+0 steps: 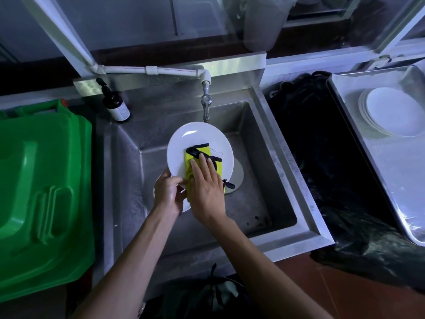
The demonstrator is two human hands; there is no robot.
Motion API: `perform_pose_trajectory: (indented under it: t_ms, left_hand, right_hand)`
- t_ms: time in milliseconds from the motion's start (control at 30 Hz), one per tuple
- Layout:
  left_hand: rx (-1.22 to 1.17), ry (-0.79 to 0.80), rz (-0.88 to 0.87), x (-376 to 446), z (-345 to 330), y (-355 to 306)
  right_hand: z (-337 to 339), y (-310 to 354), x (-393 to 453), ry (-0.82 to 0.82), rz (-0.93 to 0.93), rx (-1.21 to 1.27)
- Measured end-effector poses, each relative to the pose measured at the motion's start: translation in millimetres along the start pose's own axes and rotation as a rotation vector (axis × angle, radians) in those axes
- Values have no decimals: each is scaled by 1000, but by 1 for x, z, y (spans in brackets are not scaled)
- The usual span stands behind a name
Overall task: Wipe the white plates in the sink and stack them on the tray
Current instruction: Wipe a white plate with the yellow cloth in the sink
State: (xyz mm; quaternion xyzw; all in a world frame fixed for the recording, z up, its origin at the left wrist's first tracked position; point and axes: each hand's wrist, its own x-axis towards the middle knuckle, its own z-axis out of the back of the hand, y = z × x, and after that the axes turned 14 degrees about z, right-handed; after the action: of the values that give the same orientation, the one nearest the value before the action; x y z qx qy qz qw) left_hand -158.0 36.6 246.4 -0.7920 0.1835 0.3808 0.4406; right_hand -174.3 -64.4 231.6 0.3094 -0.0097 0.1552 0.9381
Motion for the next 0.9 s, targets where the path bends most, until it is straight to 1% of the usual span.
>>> perform_pose_trajectory:
  t_ms: [167,233,400,600,700,800,900]
  left_hand:
    - [-4,-8,-30,-2,7,-6]
    - [-8,-1,-37,0,11,-9]
    - [32,-20,-64,-3,17,-13]
    - [76,4,-76,-8,18,-16]
    - [116,35,-71,-9,21,-19]
    - [173,56,-46,-9,25,-21]
    - [222,51,-25,-6,29,-23]
  right_hand:
    - [3,-2,-14,-12,80,10]
    - [4,-11,-21,-5,76,1]
    - [3,-40,-27,-59,-43,25]
    - [5,-61,-21,-152,-109,253]
    - [13,-67,-17,-196,-180,368]
    - [22,-74,-10,-217,-251,422]
    - [30,-79,-7,-242,-251,437]
